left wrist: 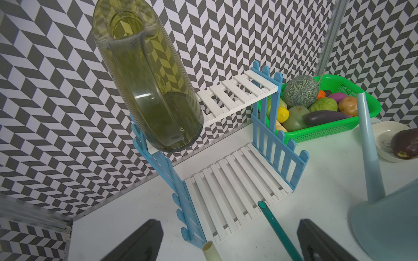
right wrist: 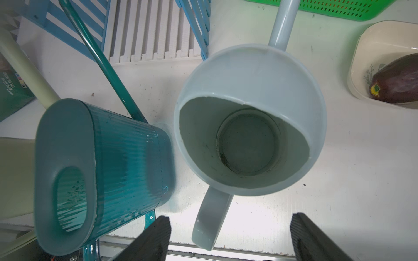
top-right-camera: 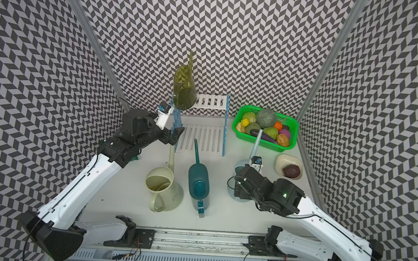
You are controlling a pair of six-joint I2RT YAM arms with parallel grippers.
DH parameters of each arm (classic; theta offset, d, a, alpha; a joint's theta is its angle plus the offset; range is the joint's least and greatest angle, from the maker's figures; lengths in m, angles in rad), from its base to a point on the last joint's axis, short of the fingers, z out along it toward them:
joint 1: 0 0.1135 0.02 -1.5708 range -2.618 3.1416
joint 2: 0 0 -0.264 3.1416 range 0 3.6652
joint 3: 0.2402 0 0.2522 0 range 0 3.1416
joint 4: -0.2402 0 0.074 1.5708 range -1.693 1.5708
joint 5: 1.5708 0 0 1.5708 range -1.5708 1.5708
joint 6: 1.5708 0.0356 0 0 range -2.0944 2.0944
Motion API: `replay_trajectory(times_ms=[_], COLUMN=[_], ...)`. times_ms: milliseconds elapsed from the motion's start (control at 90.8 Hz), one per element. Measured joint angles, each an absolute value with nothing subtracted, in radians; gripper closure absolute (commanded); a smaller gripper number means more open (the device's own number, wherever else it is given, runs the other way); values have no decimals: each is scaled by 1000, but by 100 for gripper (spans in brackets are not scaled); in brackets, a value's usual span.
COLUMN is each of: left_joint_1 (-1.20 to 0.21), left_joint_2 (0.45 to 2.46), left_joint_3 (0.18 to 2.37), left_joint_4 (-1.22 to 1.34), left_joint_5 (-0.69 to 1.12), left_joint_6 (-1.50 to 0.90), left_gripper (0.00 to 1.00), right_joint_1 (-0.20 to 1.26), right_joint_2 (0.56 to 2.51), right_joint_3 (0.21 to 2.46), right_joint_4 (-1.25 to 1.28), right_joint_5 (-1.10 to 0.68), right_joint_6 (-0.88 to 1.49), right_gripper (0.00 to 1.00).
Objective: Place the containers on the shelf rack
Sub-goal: 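Pick up a container from the center of the board.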
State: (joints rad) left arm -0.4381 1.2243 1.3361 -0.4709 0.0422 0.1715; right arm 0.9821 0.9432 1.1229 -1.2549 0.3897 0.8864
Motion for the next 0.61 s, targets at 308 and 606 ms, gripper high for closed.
replay_trajectory(times_ms=[308, 606], left_joint_1=[-438, -438], left_joint_2=[1224, 1219], left_joint_3=[1331, 1301], left_joint_4=[-466, -464], left_joint_5=[14, -4], left_joint_6=[172, 171], left_gripper=[0, 0], right_joint_1=[1044, 1045], right_joint_2=[1042, 1066], right_joint_3=[1012, 890], right_joint_4=[-1160, -1059], right_joint_5=[385, 513], right_joint_6=[944, 1023], right_gripper=[22, 45])
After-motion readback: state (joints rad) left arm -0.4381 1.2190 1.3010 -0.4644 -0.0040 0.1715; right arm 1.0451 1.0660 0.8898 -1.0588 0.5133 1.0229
